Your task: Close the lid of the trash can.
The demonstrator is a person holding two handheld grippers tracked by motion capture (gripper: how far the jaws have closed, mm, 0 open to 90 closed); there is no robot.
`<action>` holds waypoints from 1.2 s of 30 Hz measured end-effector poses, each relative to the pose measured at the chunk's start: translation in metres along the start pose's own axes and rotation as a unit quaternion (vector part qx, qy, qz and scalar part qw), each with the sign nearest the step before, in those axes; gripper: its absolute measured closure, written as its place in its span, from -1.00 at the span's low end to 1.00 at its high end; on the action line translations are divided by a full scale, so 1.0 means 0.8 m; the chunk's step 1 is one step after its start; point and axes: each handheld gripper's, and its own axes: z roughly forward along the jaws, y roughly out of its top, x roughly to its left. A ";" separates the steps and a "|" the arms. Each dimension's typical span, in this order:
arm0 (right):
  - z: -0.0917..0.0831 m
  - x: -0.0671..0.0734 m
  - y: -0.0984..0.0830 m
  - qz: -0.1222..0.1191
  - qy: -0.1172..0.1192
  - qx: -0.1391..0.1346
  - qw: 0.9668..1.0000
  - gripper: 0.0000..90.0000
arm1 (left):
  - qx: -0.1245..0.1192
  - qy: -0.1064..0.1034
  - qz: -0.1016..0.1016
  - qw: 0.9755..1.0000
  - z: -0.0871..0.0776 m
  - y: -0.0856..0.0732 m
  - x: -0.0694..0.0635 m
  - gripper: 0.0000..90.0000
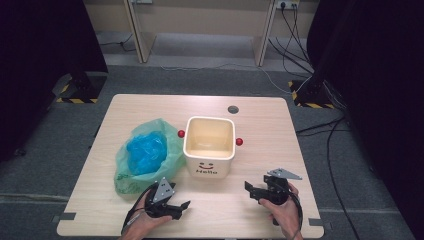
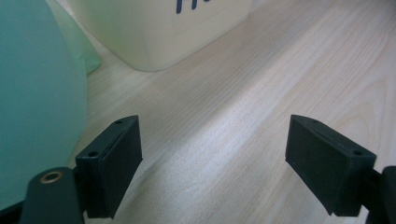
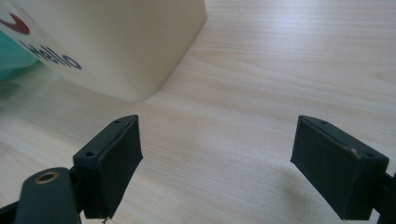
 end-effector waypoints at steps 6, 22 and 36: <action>-0.002 0.002 -0.007 -0.009 -0.006 0.005 1.000 -0.64 | 0.009 0.001 0.005 1.000 0.003 -0.002 0.000 -0.61; -0.005 0.005 -0.028 -0.040 -0.033 0.039 0.998 -0.64 | 0.038 -0.004 -0.006 0.999 0.008 -0.006 0.005 -0.65; -0.001 0.013 -0.041 -0.097 -0.071 0.053 0.991 -0.71 | 0.040 -0.004 -0.005 0.999 0.009 -0.006 0.005 -0.68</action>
